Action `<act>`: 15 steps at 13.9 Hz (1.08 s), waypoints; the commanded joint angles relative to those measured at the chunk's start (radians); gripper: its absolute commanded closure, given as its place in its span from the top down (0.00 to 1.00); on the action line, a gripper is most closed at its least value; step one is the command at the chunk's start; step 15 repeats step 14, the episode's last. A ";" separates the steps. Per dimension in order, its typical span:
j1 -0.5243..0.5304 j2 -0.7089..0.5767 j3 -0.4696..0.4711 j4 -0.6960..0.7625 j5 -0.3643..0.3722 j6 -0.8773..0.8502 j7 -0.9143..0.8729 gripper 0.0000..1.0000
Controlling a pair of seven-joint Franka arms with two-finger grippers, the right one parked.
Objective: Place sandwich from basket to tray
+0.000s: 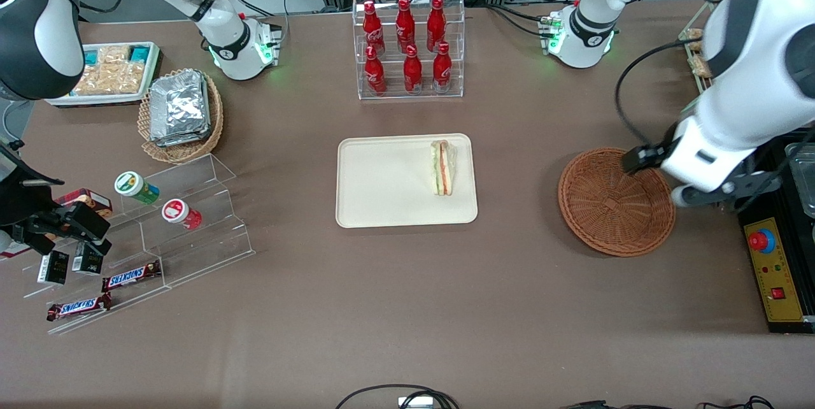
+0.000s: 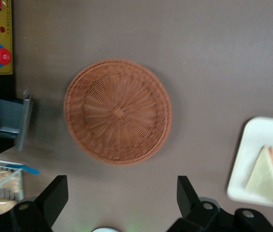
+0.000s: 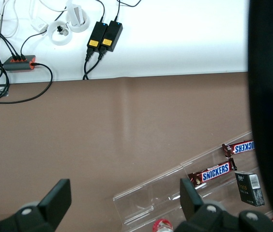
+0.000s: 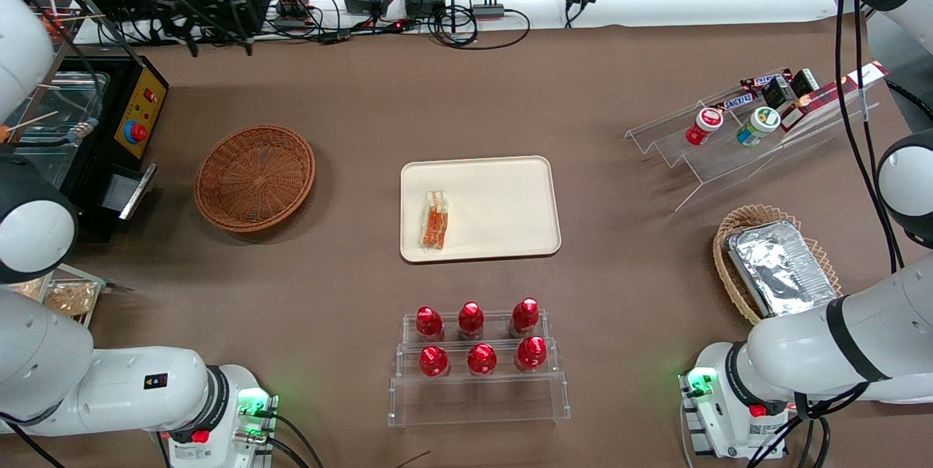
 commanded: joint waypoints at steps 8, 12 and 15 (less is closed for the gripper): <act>0.072 -0.133 0.072 -0.054 -0.068 -0.067 0.400 0.99; 0.069 -0.127 0.071 -0.054 -0.065 -0.068 0.397 0.99; 0.070 -0.121 0.071 -0.049 -0.064 -0.073 0.397 0.99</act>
